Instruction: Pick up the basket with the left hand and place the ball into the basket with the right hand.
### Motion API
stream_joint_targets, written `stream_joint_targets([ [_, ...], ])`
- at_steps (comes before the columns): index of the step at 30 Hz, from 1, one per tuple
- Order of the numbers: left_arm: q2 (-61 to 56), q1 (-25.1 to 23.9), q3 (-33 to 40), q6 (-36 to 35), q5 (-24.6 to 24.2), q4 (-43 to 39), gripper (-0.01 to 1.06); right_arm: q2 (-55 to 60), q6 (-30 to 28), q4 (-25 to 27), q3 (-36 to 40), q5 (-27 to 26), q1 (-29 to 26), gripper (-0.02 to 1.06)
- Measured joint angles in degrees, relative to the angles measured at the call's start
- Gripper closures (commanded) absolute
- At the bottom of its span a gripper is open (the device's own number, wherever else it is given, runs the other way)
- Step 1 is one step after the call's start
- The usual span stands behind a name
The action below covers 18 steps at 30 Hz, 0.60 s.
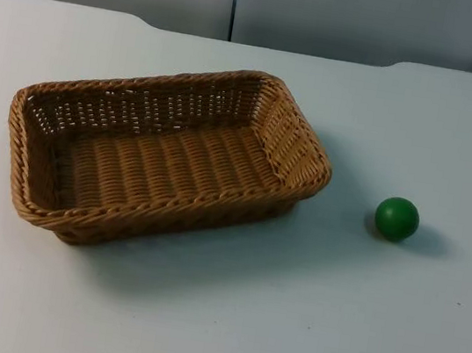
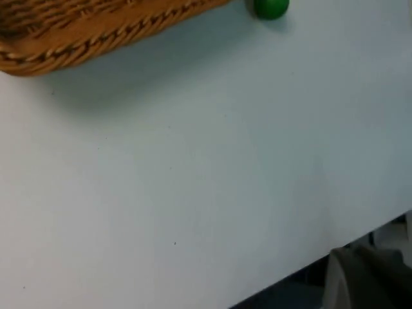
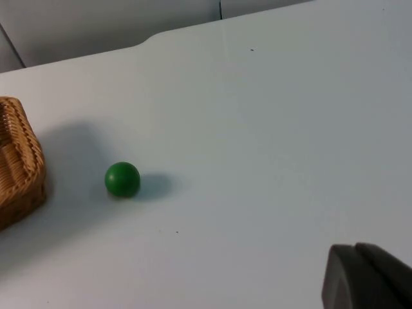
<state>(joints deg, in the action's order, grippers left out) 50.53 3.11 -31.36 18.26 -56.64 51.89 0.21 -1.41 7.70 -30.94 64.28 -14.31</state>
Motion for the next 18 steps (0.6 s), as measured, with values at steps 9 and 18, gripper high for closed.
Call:
stream_joint_targets([
  [9, 19.27, 0.0, -0.13, 6.58, 9.46, 3.78, 1.05, 0.0, 0.0, 0.0, 0.0, 0.0, 0.0, 1.05],
  [18, 29.82, 0.0, -2.19, 4.32, 21.65, -1.36, 1.05, 0.0, 0.0, 0.0, 0.0, 0.0, 0.0, 1.05],
])
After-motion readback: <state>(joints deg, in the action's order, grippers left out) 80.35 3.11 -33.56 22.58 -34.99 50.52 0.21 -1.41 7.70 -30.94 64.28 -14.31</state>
